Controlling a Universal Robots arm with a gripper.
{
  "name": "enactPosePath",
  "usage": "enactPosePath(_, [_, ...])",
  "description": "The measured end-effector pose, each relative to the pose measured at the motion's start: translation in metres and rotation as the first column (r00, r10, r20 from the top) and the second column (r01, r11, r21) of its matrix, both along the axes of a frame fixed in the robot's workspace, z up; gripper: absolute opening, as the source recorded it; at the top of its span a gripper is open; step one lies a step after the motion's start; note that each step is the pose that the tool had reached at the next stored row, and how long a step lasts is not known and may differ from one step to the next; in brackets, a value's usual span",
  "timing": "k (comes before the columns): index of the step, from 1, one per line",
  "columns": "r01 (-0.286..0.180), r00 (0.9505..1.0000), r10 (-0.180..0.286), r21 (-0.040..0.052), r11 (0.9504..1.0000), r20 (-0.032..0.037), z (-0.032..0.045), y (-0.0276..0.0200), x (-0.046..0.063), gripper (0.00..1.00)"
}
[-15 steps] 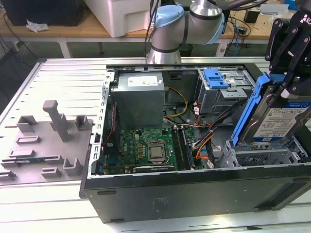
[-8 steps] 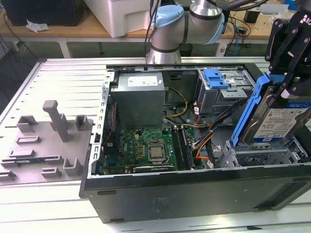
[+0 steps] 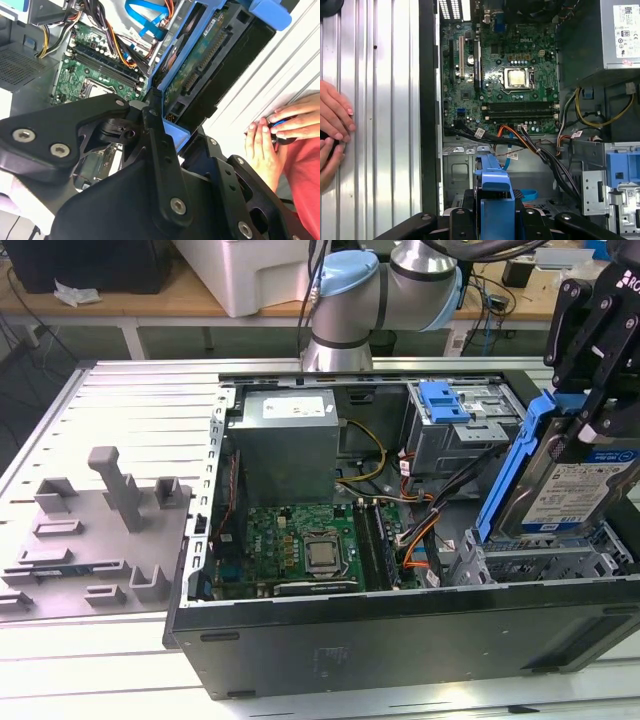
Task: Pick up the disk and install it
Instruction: 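Insert the disk into the insertion slot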
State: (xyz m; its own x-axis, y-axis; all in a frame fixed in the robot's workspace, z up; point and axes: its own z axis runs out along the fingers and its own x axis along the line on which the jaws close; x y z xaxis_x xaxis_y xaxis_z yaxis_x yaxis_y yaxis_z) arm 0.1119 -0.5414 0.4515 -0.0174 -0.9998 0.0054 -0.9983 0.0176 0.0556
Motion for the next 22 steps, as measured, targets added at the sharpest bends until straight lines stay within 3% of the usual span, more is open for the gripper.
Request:
enactPosePath(9, [0.0,1.0,0.0,0.007,1.0,0.0,0.0,0.0,-0.0001,0.37])
enactPosePath(22, [0.0,1.0,0.0,0.0071,1.0,-0.0001,-0.0022,0.0,-0.0001,0.37])
